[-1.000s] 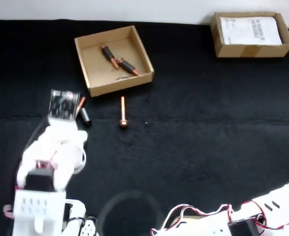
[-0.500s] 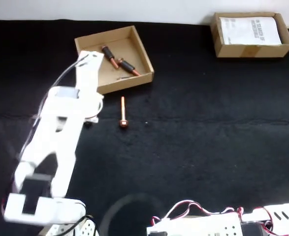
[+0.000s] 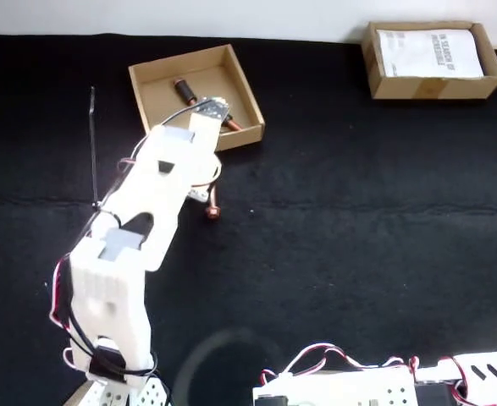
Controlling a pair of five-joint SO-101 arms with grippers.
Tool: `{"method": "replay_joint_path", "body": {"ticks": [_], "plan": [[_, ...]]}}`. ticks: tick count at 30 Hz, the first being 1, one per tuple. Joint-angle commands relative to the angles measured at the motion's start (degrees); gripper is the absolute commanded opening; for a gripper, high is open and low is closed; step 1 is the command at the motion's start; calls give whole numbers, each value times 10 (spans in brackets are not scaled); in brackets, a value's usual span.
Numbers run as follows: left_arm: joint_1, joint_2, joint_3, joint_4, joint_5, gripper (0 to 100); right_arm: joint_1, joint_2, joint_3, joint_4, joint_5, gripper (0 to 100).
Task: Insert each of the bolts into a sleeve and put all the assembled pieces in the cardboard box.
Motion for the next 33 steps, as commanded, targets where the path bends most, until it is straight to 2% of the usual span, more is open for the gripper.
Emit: {"method": "replay_joint_path", "body": {"ticks": [1,6,15,21,26,29,31,33], "plan": [[15,37,-70,17,-3,10,0,-3,58,-22,11,8],[44,69,-149,110,-3,10,-20,-2,59,-22,10,8],[169,73,-278,232,-4,10,-49,-2,59,-22,6,8],[224,76,-359,219,-3,10,-49,-2,72,-23,10,8],[204,76,-371,129,-3,10,-50,-2,73,-23,10,8],[182,73,-371,131,-8,11,-50,-2,73,-22,10,8],[167,70,-375,150,-67,14,-50,-2,73,-22,10,8],[154,70,-399,188,-186,14,-51,-2,73,-22,11,8]]}}
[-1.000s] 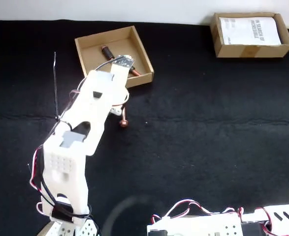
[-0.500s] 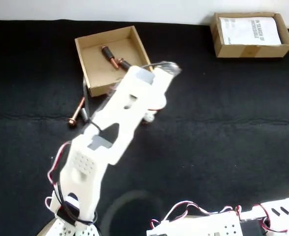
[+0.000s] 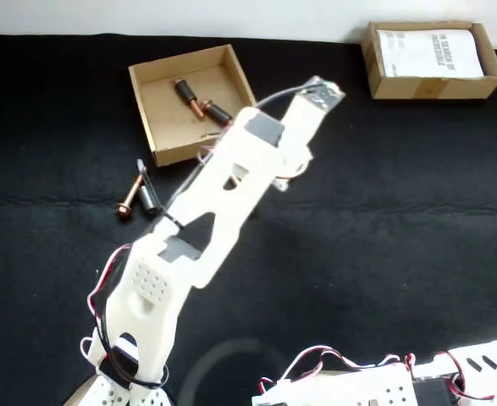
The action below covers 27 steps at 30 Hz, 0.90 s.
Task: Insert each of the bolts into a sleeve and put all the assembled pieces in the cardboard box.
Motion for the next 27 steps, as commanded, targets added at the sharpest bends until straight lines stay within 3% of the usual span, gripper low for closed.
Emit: {"method": "replay_joint_path", "body": {"ticks": [1,5,11,21,27], "plan": [[-23,-10,-60,68,-185,14,-7,-2,72,-20,11,8],[-32,-7,-107,177,-325,86,-11,-2,72,-20,11,8],[-47,-10,-122,222,-418,235,-13,-2,71,-20,47,8],[-87,-3,-120,220,-715,235,-20,-2,65,-21,116,8],[-80,46,-124,219,-803,235,-27,-2,65,-21,116,8]]}}
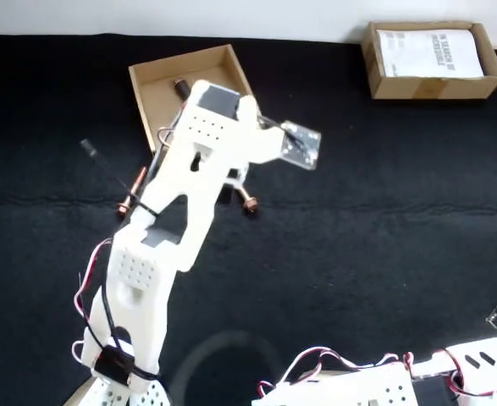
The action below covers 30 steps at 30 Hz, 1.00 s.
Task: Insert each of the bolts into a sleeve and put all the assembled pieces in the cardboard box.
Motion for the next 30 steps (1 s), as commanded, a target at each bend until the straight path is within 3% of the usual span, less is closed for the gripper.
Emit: {"method": "replay_joint_path", "body": {"ticks": [1,15,27,30], "plan": [[7,18,-30,0,-81,235,-11,-2,64,-19,18,8],[30,182,-262,0,-109,235,-15,-2,68,-19,48,8],[29,270,-310,-8,-110,229,-15,-3,65,-19,49,8],[33,276,-309,-9,-110,79,-12,-3,66,-19,49,8]]}}
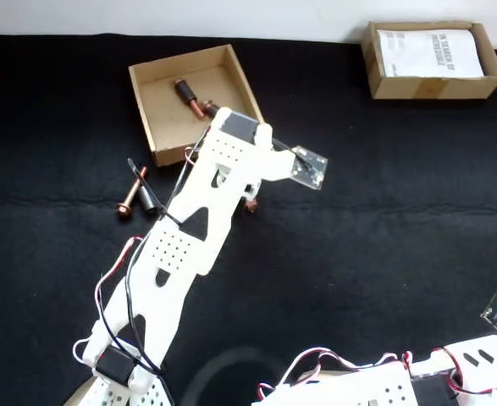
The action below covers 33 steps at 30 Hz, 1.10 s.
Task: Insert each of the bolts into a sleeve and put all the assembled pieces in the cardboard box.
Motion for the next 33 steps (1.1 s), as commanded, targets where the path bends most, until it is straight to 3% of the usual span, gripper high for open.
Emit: {"method": "replay_joint_path", "body": {"ticks": [1,3,9,19,23,33], "plan": [[11,-3,-18,-7,-101,0,0,-3,66,-19,16,8],[11,-3,-18,-7,-101,35,1,-3,68,-19,16,8],[8,-10,-40,-2,-89,8,0,-3,69,-19,13,8],[41,-67,-133,-2,146,8,-24,-3,70,-17,12,8],[57,-111,-133,-2,250,8,-77,-2,70,-15,8,8],[54,-233,-133,4,469,8,-254,-2,64,-17,-191,8]]}}
